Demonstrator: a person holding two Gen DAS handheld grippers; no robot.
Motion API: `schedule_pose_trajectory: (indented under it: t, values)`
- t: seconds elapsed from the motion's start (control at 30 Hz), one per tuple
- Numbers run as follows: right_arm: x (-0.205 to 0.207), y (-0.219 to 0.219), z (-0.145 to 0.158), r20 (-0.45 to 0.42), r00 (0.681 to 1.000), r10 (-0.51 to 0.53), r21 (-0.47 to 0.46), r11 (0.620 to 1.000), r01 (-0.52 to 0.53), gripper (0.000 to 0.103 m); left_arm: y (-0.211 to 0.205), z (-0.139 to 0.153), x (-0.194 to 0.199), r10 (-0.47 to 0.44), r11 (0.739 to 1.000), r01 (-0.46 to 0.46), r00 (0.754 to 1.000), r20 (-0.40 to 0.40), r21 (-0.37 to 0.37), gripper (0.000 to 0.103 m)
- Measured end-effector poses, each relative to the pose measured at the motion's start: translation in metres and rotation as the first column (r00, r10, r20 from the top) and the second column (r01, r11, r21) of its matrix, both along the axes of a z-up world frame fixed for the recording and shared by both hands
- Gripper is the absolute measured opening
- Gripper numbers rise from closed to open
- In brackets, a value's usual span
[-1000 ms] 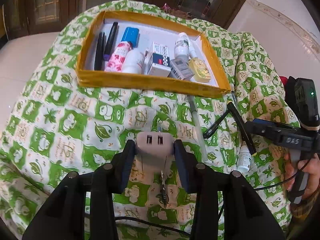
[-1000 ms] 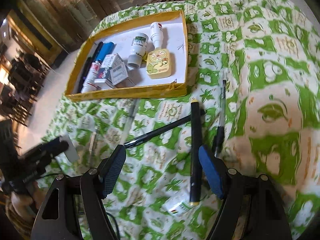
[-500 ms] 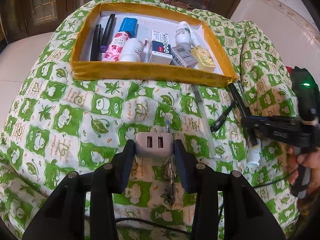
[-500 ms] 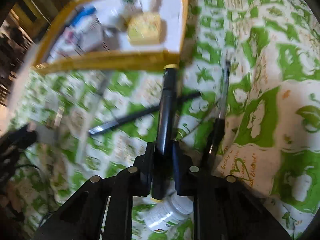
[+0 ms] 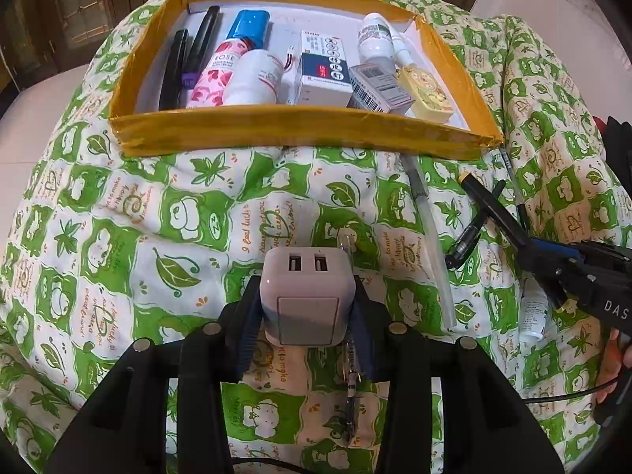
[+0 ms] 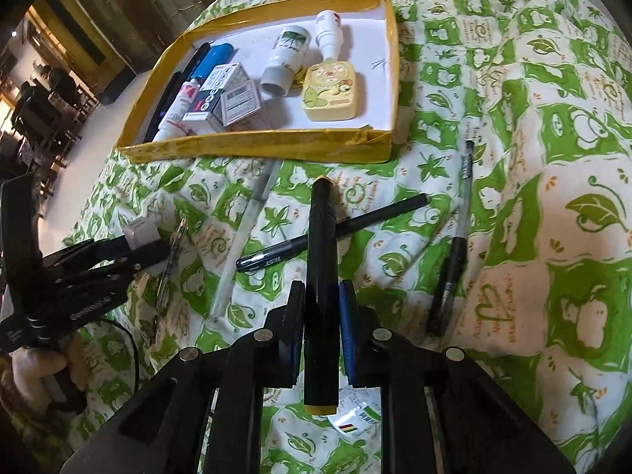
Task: Organize rigid objects
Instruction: 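Lift the charger with the left gripper while the right grasps the black marker, then carry the white charger and black marker in both grippers over the tray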
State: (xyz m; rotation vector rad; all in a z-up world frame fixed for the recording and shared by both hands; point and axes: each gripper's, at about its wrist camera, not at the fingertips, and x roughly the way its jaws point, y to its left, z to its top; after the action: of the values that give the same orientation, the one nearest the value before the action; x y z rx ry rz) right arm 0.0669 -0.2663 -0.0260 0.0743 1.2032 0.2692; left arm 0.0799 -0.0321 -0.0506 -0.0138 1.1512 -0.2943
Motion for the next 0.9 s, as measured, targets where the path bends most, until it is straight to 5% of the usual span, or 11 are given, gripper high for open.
schedule_pose_trajectory:
  t: [0.3, 0.53, 0.9]
  values:
    - [-0.009, 0.009, 0.014, 0.084, 0.996, 0.019, 0.026, 0.999, -0.021, 0.015, 0.021, 0.017, -0.011, 0.056, 0.990, -0.046, 0.995, 0.078, -0.130, 0.037]
    - [-0.015, 0.008, 0.023, 0.148, 0.989, 0.005, 0.043, 0.999, -0.012, 0.015, 0.056, 0.025, -0.019, 0.167, 0.945, -0.137, 0.983, 0.077, -0.298, 0.037]
    - [-0.018, 0.006, 0.027, 0.169, 0.986, -0.006, 0.049, 0.999, -0.002, 0.015, 0.050, 0.029, -0.020, 0.147, 0.952, -0.109, 0.982, 0.114, -0.285, 0.037]
